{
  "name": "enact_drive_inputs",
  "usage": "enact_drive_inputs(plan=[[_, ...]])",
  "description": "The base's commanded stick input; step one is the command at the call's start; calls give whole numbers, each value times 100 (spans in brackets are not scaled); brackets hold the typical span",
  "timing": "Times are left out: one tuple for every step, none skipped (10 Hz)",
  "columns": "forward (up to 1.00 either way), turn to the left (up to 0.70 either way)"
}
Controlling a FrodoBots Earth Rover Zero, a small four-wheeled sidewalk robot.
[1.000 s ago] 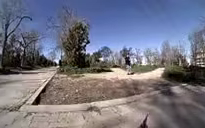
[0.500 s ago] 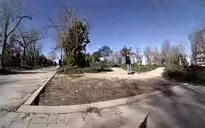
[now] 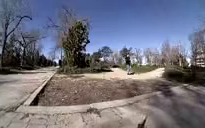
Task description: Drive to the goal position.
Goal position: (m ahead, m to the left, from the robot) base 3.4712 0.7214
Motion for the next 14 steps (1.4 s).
enact_drive_inputs(plan=[[67,0],[68,0],[68,0],[68,0],[68,0],[37,0],[0,0],[0,0],[0,0],[0,0],[0,0],[0,0],[0,0],[0,0]])
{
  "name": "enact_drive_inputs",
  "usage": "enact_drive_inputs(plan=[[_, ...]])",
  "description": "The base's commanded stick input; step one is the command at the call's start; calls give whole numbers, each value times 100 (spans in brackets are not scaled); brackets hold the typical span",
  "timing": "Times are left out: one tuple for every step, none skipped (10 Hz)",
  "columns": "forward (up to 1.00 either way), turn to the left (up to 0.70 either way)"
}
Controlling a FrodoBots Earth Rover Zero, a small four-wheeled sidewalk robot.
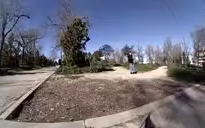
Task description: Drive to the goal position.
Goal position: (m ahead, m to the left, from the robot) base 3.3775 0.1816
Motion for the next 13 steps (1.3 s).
enact_drive_inputs(plan=[[0,0],[-20,0],[-98,0],[-97,0],[-97,0],[-96,0],[-96,0],[-95,0],[-95,0],[-95,0],[-95,0],[-95,0],[-95,0]])
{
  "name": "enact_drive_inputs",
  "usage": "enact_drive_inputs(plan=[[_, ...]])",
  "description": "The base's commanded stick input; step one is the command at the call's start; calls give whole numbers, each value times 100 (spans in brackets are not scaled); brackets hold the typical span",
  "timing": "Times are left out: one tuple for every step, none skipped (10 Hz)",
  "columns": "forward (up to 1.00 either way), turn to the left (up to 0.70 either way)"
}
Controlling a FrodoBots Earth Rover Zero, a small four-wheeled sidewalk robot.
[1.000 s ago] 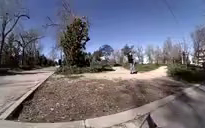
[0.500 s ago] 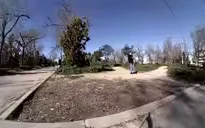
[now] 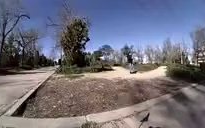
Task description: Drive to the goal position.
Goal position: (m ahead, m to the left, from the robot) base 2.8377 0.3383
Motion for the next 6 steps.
enact_drive_inputs(plan=[[-95,0],[-95,0],[-95,0],[-95,0],[-95,0],[-95,0]])
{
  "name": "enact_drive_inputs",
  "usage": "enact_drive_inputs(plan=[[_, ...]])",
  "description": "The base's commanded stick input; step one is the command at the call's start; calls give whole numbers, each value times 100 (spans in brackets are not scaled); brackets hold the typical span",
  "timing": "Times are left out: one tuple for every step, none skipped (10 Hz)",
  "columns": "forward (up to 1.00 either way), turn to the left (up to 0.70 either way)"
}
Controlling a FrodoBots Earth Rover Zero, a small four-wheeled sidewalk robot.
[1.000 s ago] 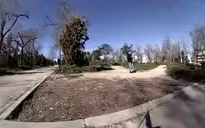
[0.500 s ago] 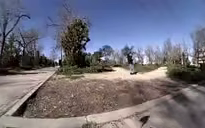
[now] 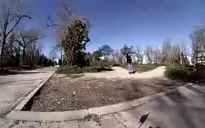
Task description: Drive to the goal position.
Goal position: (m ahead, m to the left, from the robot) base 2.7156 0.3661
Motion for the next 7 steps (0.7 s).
enact_drive_inputs(plan=[[-95,0],[-95,0],[-95,0],[-95,0],[-95,0],[-95,0],[-95,0]])
